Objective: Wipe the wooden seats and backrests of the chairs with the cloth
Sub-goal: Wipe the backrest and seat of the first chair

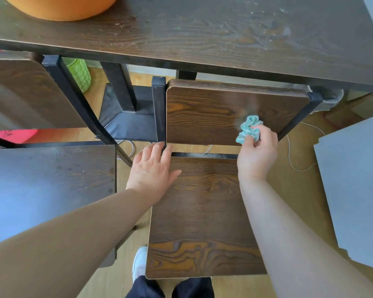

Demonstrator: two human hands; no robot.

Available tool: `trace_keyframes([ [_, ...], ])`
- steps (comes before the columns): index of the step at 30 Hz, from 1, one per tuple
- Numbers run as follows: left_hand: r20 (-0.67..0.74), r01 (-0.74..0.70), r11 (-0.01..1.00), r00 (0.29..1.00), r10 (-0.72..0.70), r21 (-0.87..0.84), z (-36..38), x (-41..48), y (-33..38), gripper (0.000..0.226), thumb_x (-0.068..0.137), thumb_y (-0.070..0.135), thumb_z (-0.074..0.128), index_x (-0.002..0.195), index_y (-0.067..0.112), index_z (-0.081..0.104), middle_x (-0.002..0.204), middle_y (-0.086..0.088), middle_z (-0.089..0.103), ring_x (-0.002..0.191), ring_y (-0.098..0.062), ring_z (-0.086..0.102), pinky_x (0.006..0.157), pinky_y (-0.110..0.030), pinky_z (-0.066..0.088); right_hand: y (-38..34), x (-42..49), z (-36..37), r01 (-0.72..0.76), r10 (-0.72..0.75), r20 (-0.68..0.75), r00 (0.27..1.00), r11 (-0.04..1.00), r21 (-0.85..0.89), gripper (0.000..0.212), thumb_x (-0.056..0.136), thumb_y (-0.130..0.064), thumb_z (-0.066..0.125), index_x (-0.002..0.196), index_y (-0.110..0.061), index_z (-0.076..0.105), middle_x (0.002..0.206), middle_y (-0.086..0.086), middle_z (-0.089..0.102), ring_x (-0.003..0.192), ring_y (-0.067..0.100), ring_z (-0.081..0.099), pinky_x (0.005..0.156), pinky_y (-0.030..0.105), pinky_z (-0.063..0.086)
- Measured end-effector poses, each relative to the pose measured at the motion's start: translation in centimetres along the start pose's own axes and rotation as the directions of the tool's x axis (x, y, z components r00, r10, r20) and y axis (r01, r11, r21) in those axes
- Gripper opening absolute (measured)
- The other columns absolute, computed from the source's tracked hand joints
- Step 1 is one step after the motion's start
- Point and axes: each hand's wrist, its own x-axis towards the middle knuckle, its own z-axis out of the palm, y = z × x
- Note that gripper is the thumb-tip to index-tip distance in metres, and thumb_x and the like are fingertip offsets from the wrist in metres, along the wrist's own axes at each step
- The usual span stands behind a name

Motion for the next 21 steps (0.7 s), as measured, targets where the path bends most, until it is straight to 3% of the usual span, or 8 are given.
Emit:
trace_keyframes([
  [3, 0.011, 0.010, 1.000, 1.000, -0.010, -0.001, 0.8, -0.2, -0.6, 0.073, 0.089, 0.060, 0.044, 0.145, 0.015, 0.035, 0.144, -0.009, 0.041, 0.131, -0.031, 0.038, 0.106, -0.044, 0.035, -0.3, -1.8, 1.5, -0.031, 0.031, 0.049, 0.998, 0.999, 0.006, 0.023, 0.091, -0.007, 0.059, 0.114, -0.011, 0.064, 0.119, 0.002, 0.058, 0.106, 0.015, 0.059, 0.073, -0.001, 0.040],
  [7, 0.042, 0.015, 1.000, 0.999, -0.015, 0.017, 1.7, -0.6, -1.8, 0.073, 0.091, 0.060, 0.041, 0.148, 0.016, 0.030, 0.147, -0.008, 0.036, 0.134, -0.030, 0.034, 0.108, -0.042, 0.032, -1.0, -4.8, 4.5, -0.028, 0.030, 0.190, 0.981, 1.000, -0.012, 0.025, 0.093, -0.015, 0.062, 0.118, -0.015, 0.061, 0.126, -0.001, 0.056, 0.116, 0.013, 0.056, 0.084, 0.016, 0.052],
  [11, 0.050, 0.044, 0.999, 0.998, -0.044, 0.004, 2.4, -1.4, -3.0, 0.071, 0.090, 0.058, 0.046, 0.147, 0.017, 0.032, 0.147, -0.007, 0.037, 0.134, -0.030, 0.034, 0.107, -0.042, 0.032, -1.6, -7.7, 8.0, 0.043, -0.033, 0.304, 0.952, 0.999, -0.027, 0.025, 0.091, -0.013, 0.065, 0.116, -0.016, 0.062, 0.121, -0.003, 0.056, 0.108, 0.004, 0.053, 0.078, 0.006, 0.045],
  [15, 0.057, 0.052, 0.999, 0.997, -0.052, 0.005, 3.1, -2.1, -3.7, 0.070, 0.087, 0.055, 0.058, 0.141, 0.015, 0.040, 0.141, -0.010, 0.044, 0.129, -0.033, 0.042, 0.101, -0.046, 0.039, -1.6, -9.1, 10.0, 0.126, -0.129, 0.399, 0.908, 0.991, 0.035, 0.026, 0.086, 0.001, 0.059, 0.106, -0.013, 0.067, 0.110, -0.003, 0.057, 0.095, 0.001, 0.050, 0.083, 0.029, 0.054],
  [18, 0.041, 0.058, 0.998, 0.997, -0.058, -0.004, 3.6, -2.4, -3.7, 0.070, 0.082, 0.052, 0.065, 0.136, 0.012, 0.047, 0.134, -0.013, 0.051, 0.122, -0.036, 0.048, 0.096, -0.049, 0.043, -1.3, -9.3, 9.6, 0.176, -0.190, 0.470, 0.862, 0.982, 0.075, 0.030, 0.085, 0.004, 0.058, 0.108, -0.014, 0.068, 0.109, -0.002, 0.059, 0.096, 0.007, 0.055, 0.084, 0.026, 0.051],
  [21, 0.071, 0.050, 0.998, 0.996, -0.052, 0.025, 3.5, -2.5, -2.8, 0.072, 0.088, 0.057, 0.052, 0.143, 0.014, 0.039, 0.142, -0.010, 0.043, 0.130, -0.032, 0.041, 0.103, -0.044, 0.037, 0.4, -9.7, 7.7, 0.176, -0.185, 0.493, 0.850, 0.982, 0.064, 0.031, 0.087, 0.000, 0.061, 0.112, -0.018, 0.067, 0.111, -0.006, 0.059, 0.100, 0.006, 0.056, 0.086, 0.028, 0.054],
])
